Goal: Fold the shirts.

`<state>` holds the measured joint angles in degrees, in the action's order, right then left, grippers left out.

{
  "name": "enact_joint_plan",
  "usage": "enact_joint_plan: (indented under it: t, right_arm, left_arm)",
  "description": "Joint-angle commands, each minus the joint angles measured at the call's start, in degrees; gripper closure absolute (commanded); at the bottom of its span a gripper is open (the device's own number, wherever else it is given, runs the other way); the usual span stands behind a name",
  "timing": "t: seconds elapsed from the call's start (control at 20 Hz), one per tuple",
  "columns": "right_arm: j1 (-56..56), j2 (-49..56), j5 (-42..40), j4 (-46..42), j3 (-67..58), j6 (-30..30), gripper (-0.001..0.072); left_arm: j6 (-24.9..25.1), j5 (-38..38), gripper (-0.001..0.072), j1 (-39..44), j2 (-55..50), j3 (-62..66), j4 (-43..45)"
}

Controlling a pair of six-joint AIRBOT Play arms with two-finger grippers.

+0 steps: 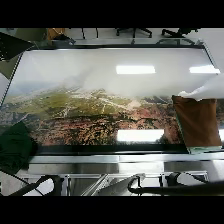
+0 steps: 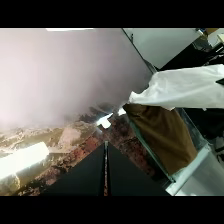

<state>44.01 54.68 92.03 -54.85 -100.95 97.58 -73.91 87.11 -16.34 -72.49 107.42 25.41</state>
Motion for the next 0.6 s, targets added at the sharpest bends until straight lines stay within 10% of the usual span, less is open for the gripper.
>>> enact_joint_plan:
  t: [0.0, 0.25, 0.4, 0.55]
  right_arm:
    - [3.7, -9.0, 8.1, -16.6, 9.6, 6.4, 0.0696]
    - [4.2, -18.4, 7.8, -25.8, 28.5, 4.1, 0.0683]
    - [4.2, -19.2, 5.9, -27.0, 35.1, 3.1, 0.0310]
    - [4.2, -18.0, 6.1, -27.9, 32.3, 1.2, 0.0311]
  left_arm:
    - [0.6, 1.3, 0.0682, 0.7, 0.0, -1.4, 0.0]
    - [3.5, 2.5, 0.0682, 3.0, 0.0, -7.2, 0.0]
    - [3.6, 1.9, 0.0682, 3.2, -0.1, -9.9, 0.0]
    - [3.6, 1.2, 0.0682, 3.1, -0.1, -11.0, 0.0]
